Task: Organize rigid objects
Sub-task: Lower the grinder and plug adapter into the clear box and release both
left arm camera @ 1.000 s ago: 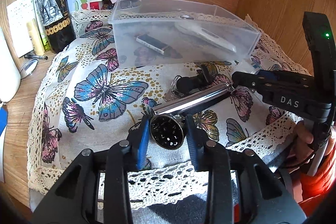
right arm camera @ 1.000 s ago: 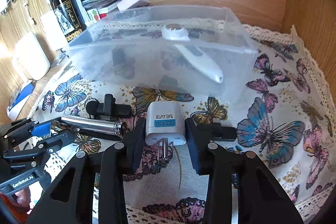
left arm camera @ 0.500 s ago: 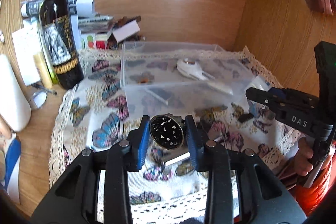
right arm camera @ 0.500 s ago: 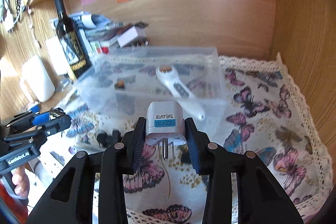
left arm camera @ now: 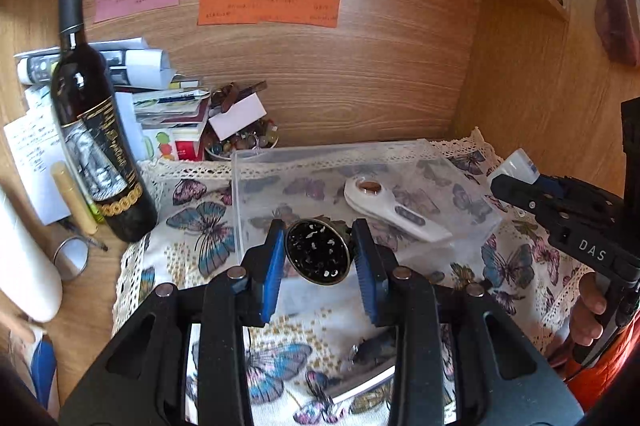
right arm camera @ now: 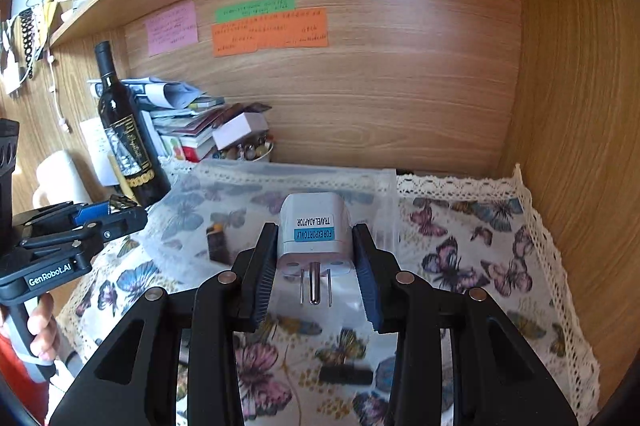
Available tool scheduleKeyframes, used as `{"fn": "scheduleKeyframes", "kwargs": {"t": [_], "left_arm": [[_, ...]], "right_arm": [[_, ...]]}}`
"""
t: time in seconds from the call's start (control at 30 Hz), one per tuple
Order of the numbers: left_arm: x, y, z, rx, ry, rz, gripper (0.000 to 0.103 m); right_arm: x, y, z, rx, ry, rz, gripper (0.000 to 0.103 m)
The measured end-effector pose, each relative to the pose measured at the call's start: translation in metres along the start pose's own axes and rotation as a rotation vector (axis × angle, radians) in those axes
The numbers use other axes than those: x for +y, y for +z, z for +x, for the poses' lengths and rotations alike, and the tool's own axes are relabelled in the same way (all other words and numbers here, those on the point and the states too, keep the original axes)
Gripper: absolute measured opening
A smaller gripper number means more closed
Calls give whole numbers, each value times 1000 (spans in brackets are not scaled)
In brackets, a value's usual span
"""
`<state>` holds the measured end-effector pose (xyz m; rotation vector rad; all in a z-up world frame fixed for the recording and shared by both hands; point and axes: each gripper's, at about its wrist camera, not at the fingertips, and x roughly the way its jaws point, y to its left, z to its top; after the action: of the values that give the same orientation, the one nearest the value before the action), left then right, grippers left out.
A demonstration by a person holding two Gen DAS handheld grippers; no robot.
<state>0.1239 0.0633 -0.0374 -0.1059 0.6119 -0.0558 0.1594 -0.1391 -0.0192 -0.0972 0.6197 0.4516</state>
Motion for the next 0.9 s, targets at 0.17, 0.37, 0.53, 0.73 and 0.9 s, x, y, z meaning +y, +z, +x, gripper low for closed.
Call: {"fn": "scheduleKeyframes", "kwargs": {"t": [0.17, 0.37, 0.53, 0.73, 0.9], "left_arm": [[2, 12, 24, 52, -30, 5, 33], [-9, 17, 56, 113, -55, 37, 33], [-17, 13, 80, 170, -79, 58, 33], [-23, 6, 96, 208, -91, 77, 33], [-21, 5, 98, 207, -80, 70, 33]], "right_arm": [[0, 6, 23, 37, 11, -1, 34], [7, 2, 56, 116, 28, -20, 34], [13, -3, 74, 161, 42, -29, 34], [14, -8, 86, 194, 50, -31, 34], [10, -8, 88, 206, 63, -12, 34]]}}
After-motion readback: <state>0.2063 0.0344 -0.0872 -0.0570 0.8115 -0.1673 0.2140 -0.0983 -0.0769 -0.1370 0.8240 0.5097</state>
